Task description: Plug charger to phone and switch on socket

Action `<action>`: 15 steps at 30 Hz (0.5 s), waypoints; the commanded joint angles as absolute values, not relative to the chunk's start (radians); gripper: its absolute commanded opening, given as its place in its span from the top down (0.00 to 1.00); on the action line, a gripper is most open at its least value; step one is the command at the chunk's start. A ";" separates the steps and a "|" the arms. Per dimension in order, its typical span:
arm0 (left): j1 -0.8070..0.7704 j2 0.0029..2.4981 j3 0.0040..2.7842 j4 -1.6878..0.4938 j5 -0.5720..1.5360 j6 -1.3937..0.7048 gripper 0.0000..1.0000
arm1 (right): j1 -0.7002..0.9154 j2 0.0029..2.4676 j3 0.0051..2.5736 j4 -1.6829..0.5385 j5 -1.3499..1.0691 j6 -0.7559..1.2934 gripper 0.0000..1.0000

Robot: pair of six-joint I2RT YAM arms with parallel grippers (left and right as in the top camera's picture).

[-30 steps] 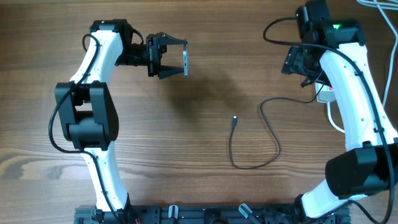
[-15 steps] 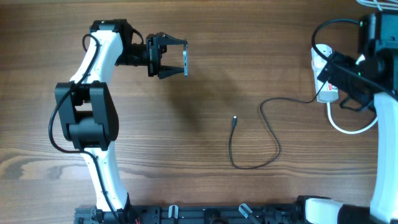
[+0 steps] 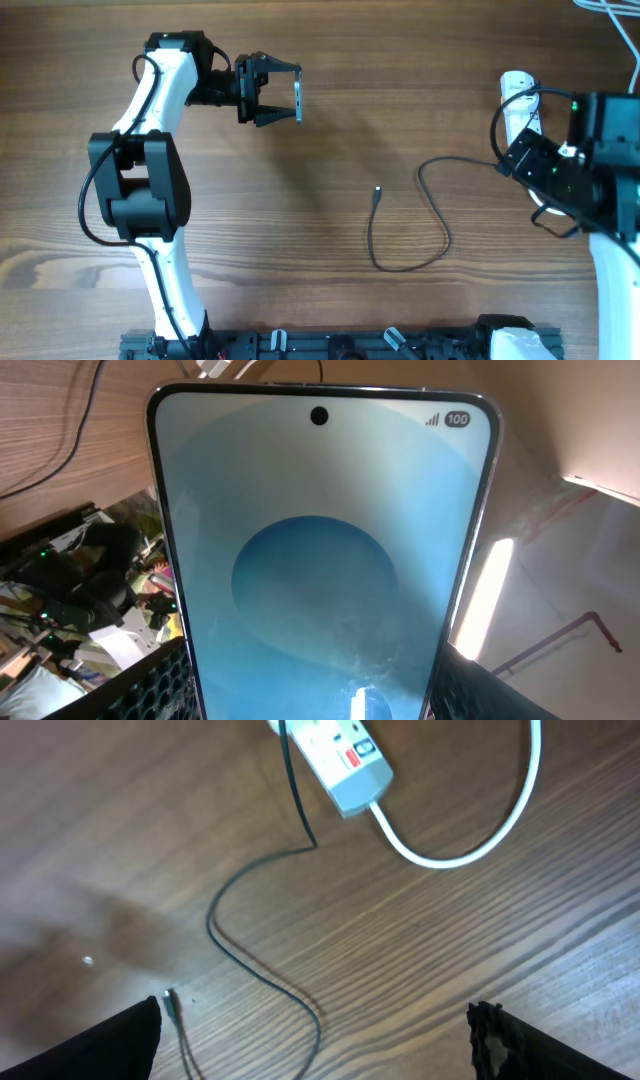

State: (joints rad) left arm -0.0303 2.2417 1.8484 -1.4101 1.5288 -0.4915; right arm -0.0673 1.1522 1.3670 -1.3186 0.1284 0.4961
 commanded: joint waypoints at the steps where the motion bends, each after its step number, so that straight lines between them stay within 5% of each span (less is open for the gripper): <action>1: -0.018 2.198 1.848 -1.411 1.577 -0.479 0.30 | -0.067 1.114 1.365 -1.313 0.110 0.497 0.00; 9: -0.014 2.198 1.848 -1.411 1.577 -0.479 0.30 | -0.067 1.119 1.366 -1.293 0.091 0.496 0.00; 15: -0.014 2.198 1.848 -1.411 1.577 -0.479 0.30 | -0.067 1.120 1.366 -1.225 -0.184 0.359 0.00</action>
State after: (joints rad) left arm -0.0231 2.2417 1.8484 -1.4101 1.5288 -0.4915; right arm -0.0673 1.1198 1.3670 -1.2381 -0.0391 0.4187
